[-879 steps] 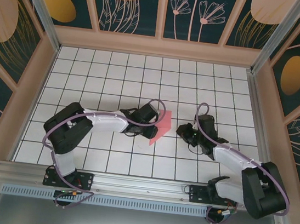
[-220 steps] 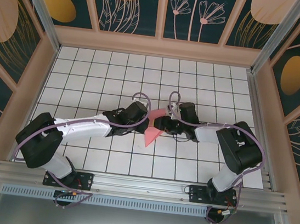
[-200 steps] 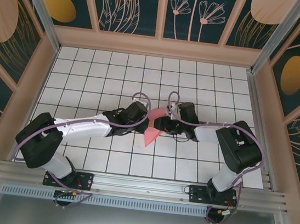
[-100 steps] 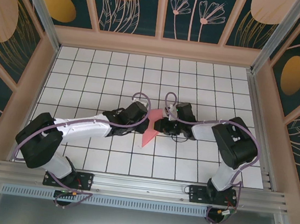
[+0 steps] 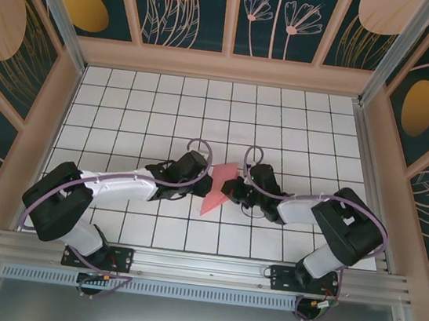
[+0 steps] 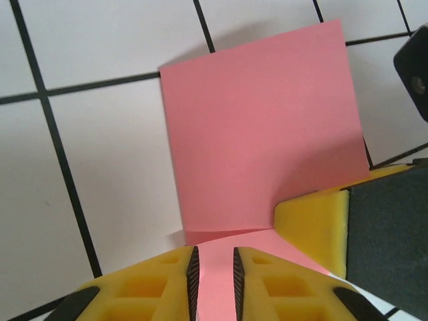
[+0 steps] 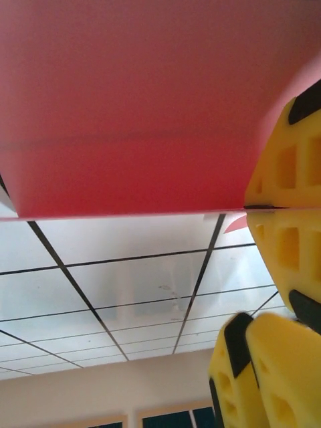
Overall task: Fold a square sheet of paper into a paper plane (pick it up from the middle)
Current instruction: Fourth fold the wing at the center of the table.
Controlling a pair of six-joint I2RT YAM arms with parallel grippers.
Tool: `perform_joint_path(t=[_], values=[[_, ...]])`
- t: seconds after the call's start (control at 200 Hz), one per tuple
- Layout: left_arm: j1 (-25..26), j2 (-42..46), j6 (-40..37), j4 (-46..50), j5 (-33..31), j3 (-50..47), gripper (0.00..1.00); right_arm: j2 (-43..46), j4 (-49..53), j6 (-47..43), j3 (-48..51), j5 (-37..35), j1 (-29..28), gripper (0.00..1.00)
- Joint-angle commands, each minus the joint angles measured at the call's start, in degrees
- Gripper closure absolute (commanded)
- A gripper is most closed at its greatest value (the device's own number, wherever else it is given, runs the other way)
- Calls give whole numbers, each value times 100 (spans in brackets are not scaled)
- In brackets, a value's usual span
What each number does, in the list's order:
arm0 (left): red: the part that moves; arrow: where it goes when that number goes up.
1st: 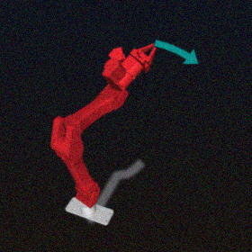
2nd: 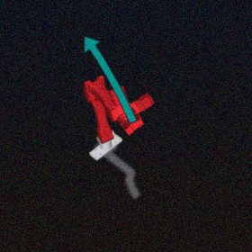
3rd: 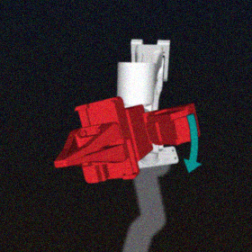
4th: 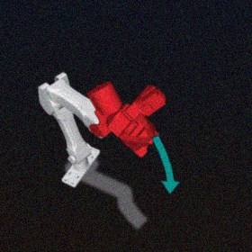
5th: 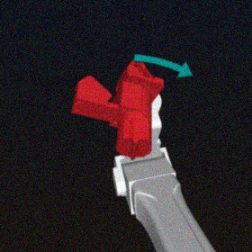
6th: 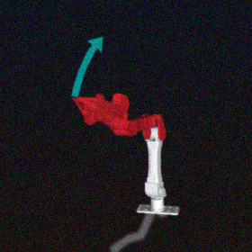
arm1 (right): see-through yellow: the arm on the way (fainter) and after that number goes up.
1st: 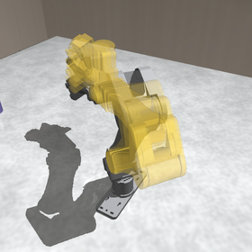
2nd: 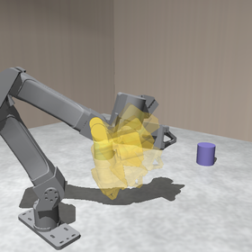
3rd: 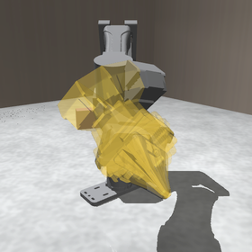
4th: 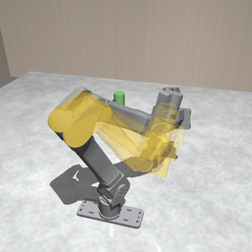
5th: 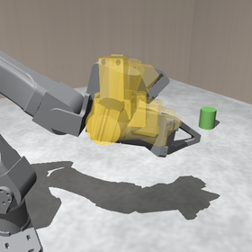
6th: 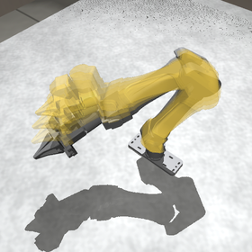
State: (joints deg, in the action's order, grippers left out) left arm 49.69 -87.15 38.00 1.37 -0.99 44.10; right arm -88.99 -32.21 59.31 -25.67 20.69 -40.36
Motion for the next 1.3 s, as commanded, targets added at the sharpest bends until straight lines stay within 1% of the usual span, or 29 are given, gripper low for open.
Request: perform_joint_path(t=[0.0,0.05,0.145,0.285,0.385,0.52,0.58,0.61,0.806,1.031,1.166,1.226,1.296], values=[[-12,15,207,-479,415,-162,78,369,-280,881,78,-985,-313,99],[-12,-18,226,-551,506,-199,79,467,-186,999,81,-1237,-437,99],[-17,-74,276,-724,603,-269,82,506,2,1081,110,-1336,-518,98],[-17,-350,318,-672,513,-207,87,473,-81,975,184,-1169,-466,93],[-12,-530,341,-714,546,-208,89,365,180,677,-21,-911,-455,87],[-13,-685,349,-655,403,-245,89,272,430,210,-187,-527,-393,75],[-18,-706,366,-643,364,-269,90,311,520,15,-169,-473,-366,67],[-13,-719,378,-639,312,-283,90,327,534,-110,-151,-391,-340,66],[-12,-881,376,-656,332,-297,91,369,977,-723,-158,-10,-71,64],[-13,-976,349,-692,353,-261,91,286,1331,-1294,-356,357,77,67],[-19,-996,339,-722,362,-271,90,134,1430,-1439,-495,387,81,70],[-16,-1005,315,-730,369,-254,90,65,1436,-1442,-539,352,96,75],[-14,-967,303,-723,355,-263,89,15,1426,-1430,-574,339,85,77]])
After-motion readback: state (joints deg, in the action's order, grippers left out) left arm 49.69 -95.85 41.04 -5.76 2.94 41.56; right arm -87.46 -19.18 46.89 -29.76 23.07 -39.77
